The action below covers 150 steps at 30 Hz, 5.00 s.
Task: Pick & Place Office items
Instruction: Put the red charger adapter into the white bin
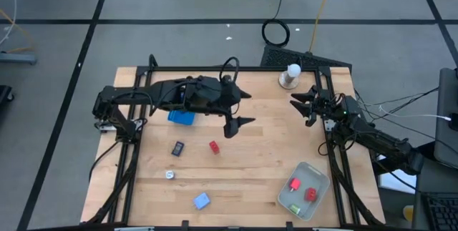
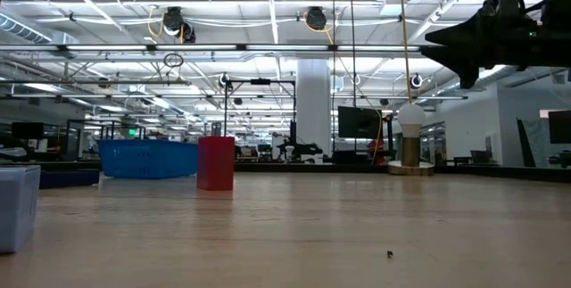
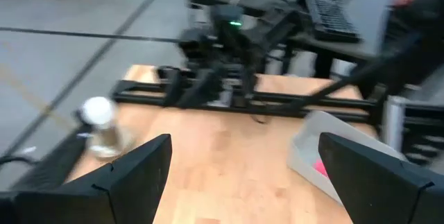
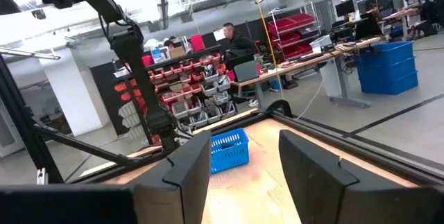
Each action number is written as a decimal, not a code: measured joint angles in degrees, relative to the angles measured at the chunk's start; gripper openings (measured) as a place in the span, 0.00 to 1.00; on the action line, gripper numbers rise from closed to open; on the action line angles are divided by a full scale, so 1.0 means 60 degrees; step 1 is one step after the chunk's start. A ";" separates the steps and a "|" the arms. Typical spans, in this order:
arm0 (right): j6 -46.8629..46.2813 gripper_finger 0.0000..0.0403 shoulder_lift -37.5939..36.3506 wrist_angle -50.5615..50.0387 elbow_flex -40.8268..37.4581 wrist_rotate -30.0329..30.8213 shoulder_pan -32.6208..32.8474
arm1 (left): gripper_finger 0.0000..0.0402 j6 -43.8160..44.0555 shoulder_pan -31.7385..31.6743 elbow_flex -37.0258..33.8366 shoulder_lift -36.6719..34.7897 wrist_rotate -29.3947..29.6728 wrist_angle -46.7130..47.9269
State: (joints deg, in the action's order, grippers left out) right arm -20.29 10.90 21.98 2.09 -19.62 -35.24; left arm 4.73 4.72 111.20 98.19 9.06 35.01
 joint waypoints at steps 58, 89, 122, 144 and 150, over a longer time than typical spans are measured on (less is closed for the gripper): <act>-0.0003 0.40 0.0036 -0.0073 -0.0007 -0.0004 0.0011 | 0.91 0.7986 0.2155 -0.7672 -0.2294 0.1437 0.0831; -0.0004 0.40 0.0033 -0.0099 -0.0007 -0.0004 0.0013 | 0.91 0.7544 0.2364 -0.9643 -0.1125 0.2057 -0.1071; -0.0004 0.40 0.0033 -0.0073 -0.0007 -0.0004 0.0015 | 0.91 0.7173 0.2106 -0.9628 -0.0174 0.1749 -0.2568; -0.0004 0.40 0.0036 -0.0074 -0.0006 -0.0004 0.0015 | 0.88 0.7433 0.1882 -0.9628 0.0649 0.1498 -0.3604; -0.0004 0.40 0.0033 -0.0080 -0.0007 -0.0005 0.0015 | 0.63 0.7487 0.1751 -0.9628 0.0647 0.1410 -0.3562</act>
State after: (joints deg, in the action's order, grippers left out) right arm -20.32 11.09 21.50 2.04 -19.65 -35.16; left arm 49.65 15.23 53.43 102.07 17.52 13.63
